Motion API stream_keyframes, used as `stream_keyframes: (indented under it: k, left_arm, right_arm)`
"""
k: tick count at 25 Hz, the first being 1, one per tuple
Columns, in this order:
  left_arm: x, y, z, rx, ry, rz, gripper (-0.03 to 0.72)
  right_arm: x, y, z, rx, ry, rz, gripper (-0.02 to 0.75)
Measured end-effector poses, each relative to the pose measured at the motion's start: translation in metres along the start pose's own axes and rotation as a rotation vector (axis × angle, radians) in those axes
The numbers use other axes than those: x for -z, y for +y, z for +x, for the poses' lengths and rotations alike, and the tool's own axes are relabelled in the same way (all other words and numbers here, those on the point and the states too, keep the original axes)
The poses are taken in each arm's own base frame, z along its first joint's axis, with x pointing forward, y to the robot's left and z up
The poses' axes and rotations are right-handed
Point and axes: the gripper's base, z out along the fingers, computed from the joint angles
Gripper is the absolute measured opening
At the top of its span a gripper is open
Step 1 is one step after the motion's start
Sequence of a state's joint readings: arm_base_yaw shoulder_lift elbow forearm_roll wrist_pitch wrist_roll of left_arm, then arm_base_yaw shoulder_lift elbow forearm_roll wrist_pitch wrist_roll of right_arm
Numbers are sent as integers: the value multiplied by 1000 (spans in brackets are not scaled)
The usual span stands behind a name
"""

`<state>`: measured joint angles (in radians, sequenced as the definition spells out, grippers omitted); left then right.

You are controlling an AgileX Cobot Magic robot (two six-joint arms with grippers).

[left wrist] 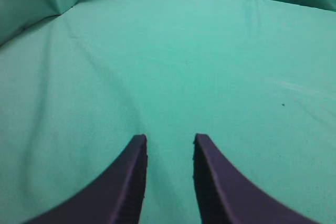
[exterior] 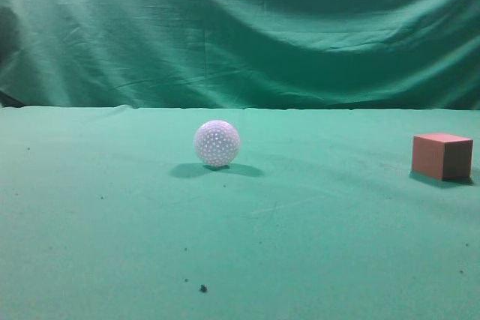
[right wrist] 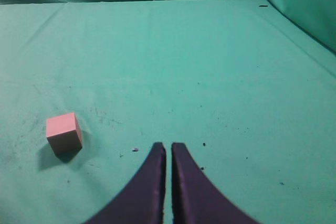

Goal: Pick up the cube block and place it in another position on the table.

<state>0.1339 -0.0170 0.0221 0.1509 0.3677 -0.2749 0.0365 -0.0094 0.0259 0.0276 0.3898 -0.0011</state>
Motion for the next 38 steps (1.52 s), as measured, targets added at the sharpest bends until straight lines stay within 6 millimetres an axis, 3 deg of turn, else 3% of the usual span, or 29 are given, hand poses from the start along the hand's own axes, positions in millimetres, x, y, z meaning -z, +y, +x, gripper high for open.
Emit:
stream_keyframes:
  k: [26, 29, 33, 36, 38]
  left_arm:
    - [0, 0, 0, 0, 0, 0, 235]
    - [0, 0, 0, 0, 0, 0, 235]
    - [0, 0, 0, 0, 0, 0, 235]
    - [0, 0, 0, 0, 0, 0, 235]
    - [0, 0, 0, 0, 0, 0, 235]
  right_arm:
    - [0, 0, 0, 21, -9, 0, 0]
    - [1, 1, -14, -58, -160, -20, 0]
    - [12, -2, -45, -148, -526, -17, 0]
    - [19, -1, -58, -150, -530, -27, 0]
    - [22, 2, -70, -139, -410, -43, 0]
